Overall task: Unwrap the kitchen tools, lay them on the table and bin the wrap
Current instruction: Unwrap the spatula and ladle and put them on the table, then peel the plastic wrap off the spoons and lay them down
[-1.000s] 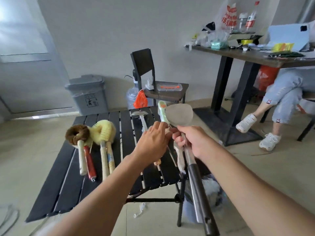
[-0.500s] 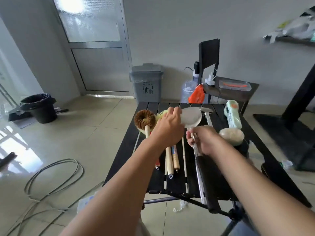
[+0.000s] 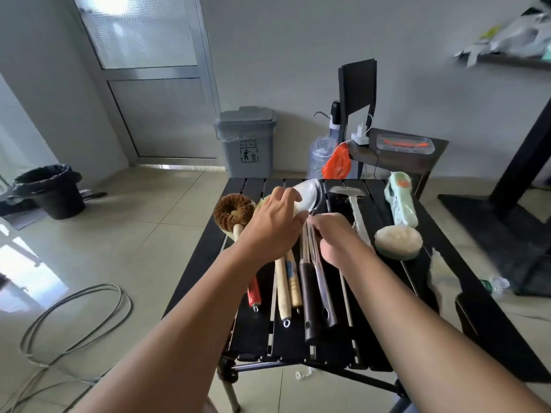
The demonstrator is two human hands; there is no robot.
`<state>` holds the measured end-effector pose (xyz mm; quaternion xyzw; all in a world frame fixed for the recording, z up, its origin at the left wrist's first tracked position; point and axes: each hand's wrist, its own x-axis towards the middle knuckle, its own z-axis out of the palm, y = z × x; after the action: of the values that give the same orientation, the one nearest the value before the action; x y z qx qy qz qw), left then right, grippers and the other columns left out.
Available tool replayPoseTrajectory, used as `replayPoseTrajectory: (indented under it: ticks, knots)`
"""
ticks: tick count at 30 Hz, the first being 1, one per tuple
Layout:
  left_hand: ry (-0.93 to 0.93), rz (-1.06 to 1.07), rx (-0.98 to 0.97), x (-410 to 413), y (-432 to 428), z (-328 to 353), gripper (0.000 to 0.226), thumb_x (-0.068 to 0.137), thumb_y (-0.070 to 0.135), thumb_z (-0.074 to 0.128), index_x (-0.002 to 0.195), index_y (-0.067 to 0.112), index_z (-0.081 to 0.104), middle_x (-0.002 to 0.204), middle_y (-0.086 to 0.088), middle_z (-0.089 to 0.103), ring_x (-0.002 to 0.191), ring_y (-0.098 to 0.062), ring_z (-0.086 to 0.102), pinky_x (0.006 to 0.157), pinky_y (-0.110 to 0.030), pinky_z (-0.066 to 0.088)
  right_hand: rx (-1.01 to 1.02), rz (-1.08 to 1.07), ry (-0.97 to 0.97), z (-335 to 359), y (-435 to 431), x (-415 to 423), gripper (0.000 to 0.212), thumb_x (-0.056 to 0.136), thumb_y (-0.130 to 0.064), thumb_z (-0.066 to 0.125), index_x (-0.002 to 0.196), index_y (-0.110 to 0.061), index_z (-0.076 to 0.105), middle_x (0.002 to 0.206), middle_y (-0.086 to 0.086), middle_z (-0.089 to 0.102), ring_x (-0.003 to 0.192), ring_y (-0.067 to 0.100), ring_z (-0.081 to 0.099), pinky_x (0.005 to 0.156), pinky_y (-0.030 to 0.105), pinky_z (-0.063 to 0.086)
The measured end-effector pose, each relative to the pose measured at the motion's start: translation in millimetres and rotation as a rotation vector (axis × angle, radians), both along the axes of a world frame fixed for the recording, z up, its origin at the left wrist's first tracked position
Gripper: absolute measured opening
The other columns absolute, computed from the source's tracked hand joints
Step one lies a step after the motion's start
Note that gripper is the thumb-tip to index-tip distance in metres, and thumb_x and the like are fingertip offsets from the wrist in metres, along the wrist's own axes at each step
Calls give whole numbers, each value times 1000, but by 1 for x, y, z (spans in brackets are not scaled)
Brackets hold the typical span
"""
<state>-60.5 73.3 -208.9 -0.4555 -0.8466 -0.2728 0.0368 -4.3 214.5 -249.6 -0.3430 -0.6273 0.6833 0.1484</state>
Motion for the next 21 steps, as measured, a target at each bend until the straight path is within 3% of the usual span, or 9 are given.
replayPoseTrajectory:
  ticks: [2,3,6,8,10,12,15,17,21]
  knots:
    - [-13,9,39,-1,0,1,33,111,34,48,136,14,52,141,-9,50,126,-28,52,99,-36,39,28,37,12,1,-3,-4,44,94,9,54,57,-14,60,55,-4,56,60,13,49,53,19,42]
    - [-20,11,54,-1,0,1,32,111,34,48,136,14,52,140,-9,51,125,-27,53,97,-35,39,76,35,6,2,-4,-5,41,93,7,53,57,-14,56,53,-4,52,61,14,45,55,22,41]
    - [-9,-8,50,2,4,2,33,112,33,48,137,12,51,142,-10,51,126,-28,53,101,-38,42,252,106,3,9,-9,1,18,95,-9,54,84,-5,68,89,15,71,88,24,61,86,44,54]
    - [-5,-23,45,6,7,3,33,112,33,48,137,11,51,141,-11,51,125,-29,53,103,-40,43,395,121,-30,15,-5,9,24,97,-17,55,89,-20,77,103,12,78,98,28,70,95,44,55]
    - [-3,-35,52,12,11,5,33,112,33,49,136,10,51,140,-11,51,123,-29,54,102,-39,43,570,79,-56,25,6,21,28,97,-15,55,98,-26,80,108,4,80,97,23,71,84,33,55]
    - [-17,-36,55,17,15,7,33,111,33,50,135,11,51,140,-9,51,124,-28,54,104,-42,43,739,4,-97,32,22,34,29,99,-10,55,112,-22,79,113,0,78,98,15,68,75,25,49]
    - [-25,-43,62,22,19,8,31,110,32,52,134,11,53,140,-8,51,124,-26,54,105,-44,43,836,-8,-173,35,35,61,25,100,-9,51,106,-21,72,103,3,77,87,20,74,78,36,58]
    - [-25,-58,60,24,22,6,31,110,31,53,134,10,51,140,-9,51,126,-28,54,106,-46,44,871,61,-252,35,31,80,23,101,-12,50,102,-24,69,95,2,76,76,16,75,70,35,59]
    - [-48,-88,60,30,32,6,38,109,32,54,138,9,43,141,-14,50,126,-31,54,104,-43,45,1166,121,-370,29,15,113,10,102,-19,60,107,-21,68,97,-1,74,83,17,72,72,37,61]
